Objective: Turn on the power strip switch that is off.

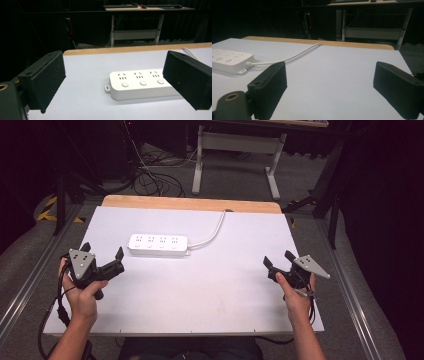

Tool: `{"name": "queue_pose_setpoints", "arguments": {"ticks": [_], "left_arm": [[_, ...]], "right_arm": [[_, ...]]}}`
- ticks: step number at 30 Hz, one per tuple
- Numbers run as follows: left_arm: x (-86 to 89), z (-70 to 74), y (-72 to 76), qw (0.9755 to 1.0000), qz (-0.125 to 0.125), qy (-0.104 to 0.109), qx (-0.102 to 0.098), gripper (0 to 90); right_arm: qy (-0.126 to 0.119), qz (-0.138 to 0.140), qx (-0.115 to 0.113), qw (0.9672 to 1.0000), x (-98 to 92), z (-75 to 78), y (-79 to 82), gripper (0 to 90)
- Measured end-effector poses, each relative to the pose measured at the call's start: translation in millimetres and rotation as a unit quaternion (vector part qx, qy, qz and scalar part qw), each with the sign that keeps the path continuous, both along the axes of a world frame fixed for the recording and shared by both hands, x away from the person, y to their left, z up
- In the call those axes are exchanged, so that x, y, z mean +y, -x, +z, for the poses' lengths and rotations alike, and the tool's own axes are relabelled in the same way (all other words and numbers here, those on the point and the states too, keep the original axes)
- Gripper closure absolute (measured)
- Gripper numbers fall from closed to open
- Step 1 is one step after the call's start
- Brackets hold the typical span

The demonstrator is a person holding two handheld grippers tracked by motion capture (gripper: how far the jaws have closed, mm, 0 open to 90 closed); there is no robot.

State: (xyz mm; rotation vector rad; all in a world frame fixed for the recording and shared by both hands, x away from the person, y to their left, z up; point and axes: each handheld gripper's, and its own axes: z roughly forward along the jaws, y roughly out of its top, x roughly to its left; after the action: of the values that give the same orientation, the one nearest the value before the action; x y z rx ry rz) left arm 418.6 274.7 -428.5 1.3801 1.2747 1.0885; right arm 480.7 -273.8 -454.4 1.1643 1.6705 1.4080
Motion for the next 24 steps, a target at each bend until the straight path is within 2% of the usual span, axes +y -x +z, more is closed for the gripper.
{"name": "queue_pose_setpoints", "arguments": {"ticks": [5,9,13,18,24], "left_arm": [[1.7,0.3,0.3,1.0000,0.003,0.002,-0.003,5.4],[3.5,0.2,0.0,1.0000,0.007,0.005,-0.001,5.3],[4.5,0.2,-0.1,0.9999,0.010,0.008,-0.002,5.2],[5.2,0.0,-0.6,0.9998,0.011,0.016,-0.003,3.4],[4.9,-0.8,-1.2,0.9998,0.009,0.016,0.000,3.5]], "right_arm": [[-0.001,0.002,-0.004,1.0000,0.0,0.2,0.1,11.0],[-0.004,0.009,-0.010,0.9999,0.3,0.5,0.6,2.7],[-0.003,0.017,-0.020,0.9996,0.0,0.8,1.4,2.4],[-0.003,0.020,-0.020,0.9996,0.0,0.5,1.3,2.4],[-0.002,0.023,-0.019,0.9995,-0.3,0.2,1.3,2.4]]}}
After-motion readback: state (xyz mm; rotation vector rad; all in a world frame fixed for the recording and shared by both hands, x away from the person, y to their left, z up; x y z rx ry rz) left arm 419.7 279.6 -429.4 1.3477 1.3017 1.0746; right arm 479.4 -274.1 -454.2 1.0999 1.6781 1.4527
